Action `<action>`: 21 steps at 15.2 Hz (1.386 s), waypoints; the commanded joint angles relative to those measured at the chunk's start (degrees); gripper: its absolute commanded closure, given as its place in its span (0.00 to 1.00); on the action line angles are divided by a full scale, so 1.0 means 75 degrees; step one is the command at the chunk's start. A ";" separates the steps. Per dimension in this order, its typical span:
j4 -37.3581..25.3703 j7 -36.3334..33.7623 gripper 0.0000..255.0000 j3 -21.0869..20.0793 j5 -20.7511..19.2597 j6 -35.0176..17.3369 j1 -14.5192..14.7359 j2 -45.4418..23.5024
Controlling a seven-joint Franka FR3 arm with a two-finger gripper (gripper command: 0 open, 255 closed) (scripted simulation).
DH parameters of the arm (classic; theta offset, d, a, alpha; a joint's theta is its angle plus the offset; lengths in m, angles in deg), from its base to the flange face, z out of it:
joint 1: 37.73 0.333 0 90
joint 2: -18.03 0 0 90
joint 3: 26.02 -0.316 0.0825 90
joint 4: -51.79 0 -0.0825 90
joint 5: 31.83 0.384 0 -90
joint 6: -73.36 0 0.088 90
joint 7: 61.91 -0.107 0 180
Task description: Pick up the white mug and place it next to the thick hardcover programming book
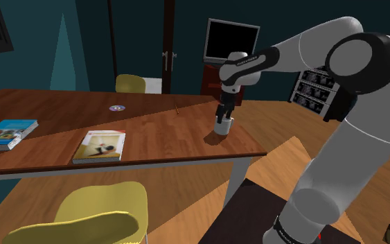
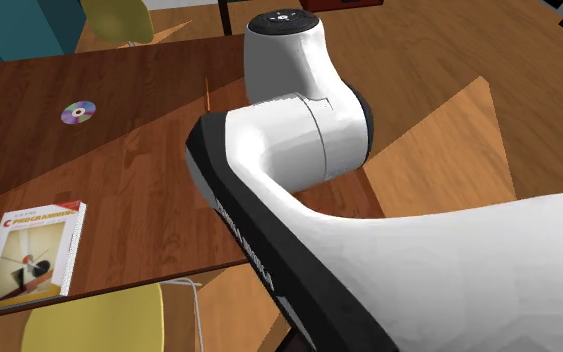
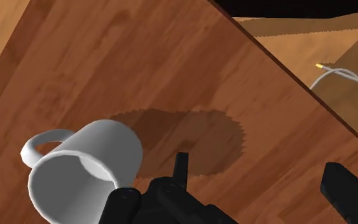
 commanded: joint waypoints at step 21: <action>-0.2294 0.1865 0.00 0.0285 0.1717 -0.1297 -0.0824 -0.3591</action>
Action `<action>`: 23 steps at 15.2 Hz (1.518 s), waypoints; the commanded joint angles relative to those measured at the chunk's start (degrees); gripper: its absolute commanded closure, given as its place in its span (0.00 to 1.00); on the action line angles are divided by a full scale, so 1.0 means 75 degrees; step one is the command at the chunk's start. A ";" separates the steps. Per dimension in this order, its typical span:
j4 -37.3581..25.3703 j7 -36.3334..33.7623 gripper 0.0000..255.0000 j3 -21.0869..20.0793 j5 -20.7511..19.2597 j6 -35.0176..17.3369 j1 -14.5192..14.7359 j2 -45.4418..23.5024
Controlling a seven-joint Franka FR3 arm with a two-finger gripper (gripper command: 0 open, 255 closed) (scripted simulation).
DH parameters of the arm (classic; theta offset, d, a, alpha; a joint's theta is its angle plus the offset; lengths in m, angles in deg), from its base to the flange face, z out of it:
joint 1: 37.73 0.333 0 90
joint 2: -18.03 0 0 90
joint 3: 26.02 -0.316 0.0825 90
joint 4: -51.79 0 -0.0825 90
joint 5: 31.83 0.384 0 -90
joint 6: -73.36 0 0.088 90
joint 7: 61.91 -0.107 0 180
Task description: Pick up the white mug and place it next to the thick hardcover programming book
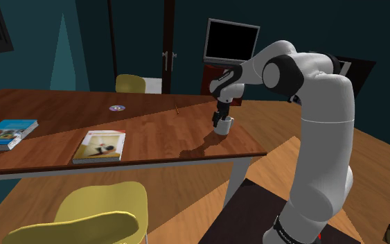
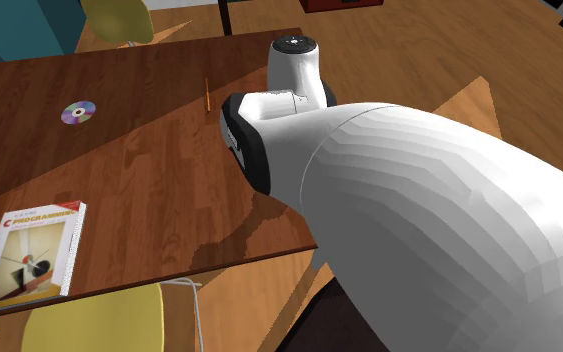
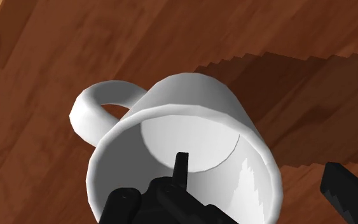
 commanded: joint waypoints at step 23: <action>-0.0336 -0.0150 1.00 0.0094 -0.0227 0.0678 0.0063 0.0380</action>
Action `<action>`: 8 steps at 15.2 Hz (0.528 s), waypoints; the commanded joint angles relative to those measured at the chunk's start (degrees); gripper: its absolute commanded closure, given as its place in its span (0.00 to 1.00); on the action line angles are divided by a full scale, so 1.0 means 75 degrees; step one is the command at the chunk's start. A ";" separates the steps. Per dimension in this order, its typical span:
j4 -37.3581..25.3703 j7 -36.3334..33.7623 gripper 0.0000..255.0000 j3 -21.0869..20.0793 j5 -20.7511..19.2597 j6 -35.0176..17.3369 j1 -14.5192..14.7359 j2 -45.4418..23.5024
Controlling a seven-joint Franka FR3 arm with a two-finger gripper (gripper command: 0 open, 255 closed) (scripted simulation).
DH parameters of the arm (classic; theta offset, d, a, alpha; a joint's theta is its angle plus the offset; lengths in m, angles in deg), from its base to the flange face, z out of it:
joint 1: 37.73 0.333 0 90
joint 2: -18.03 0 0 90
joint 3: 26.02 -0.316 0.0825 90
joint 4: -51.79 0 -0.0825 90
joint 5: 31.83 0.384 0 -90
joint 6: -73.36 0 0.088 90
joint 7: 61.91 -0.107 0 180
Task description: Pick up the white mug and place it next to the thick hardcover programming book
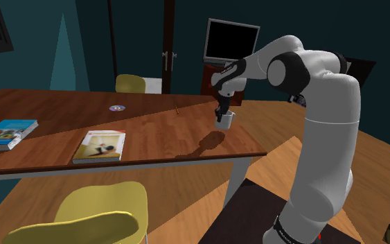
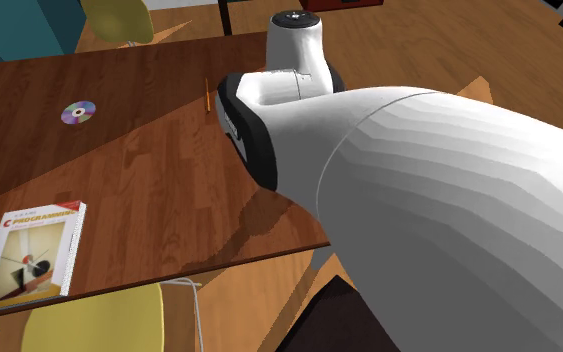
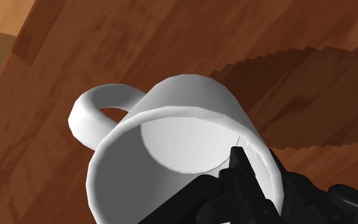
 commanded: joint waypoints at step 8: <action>-0.0520 -0.0130 1.00 0.0070 -0.0194 0.0805 0.0035 0.0319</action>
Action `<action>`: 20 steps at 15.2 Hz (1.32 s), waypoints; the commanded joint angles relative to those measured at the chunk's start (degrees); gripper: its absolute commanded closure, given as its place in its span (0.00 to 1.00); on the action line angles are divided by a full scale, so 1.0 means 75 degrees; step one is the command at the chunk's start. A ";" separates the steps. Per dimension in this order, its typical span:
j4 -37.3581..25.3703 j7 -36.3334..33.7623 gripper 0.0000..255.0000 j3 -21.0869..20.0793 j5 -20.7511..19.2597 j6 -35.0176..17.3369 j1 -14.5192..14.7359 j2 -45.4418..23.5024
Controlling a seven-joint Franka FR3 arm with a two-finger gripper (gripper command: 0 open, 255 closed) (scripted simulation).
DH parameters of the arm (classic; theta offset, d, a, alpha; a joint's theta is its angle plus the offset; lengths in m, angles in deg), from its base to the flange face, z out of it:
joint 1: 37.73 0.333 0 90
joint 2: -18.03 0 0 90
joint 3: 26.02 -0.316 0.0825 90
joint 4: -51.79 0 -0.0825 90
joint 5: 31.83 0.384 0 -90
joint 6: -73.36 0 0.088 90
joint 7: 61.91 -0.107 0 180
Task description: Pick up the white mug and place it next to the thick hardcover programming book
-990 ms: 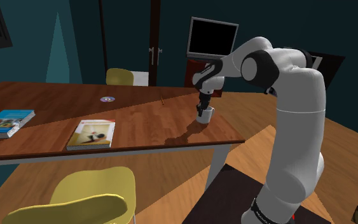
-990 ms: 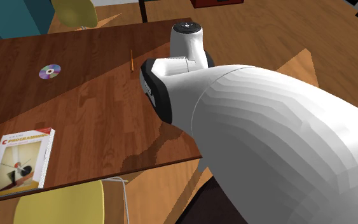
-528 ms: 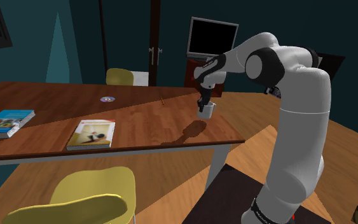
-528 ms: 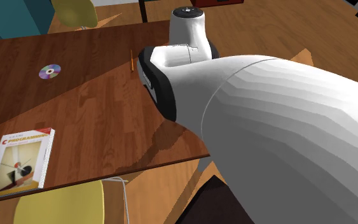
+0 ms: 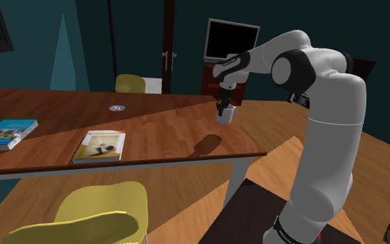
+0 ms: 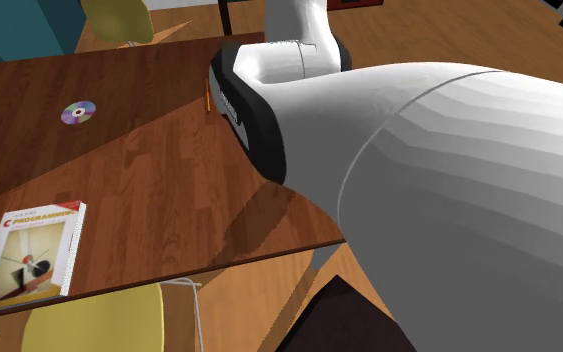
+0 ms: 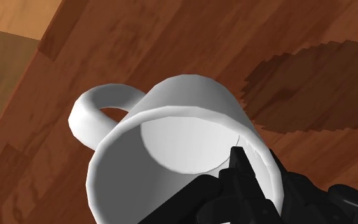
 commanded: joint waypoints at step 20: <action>-0.1103 -0.0714 1.00 -0.0102 -0.0373 0.1615 0.0368 0.0596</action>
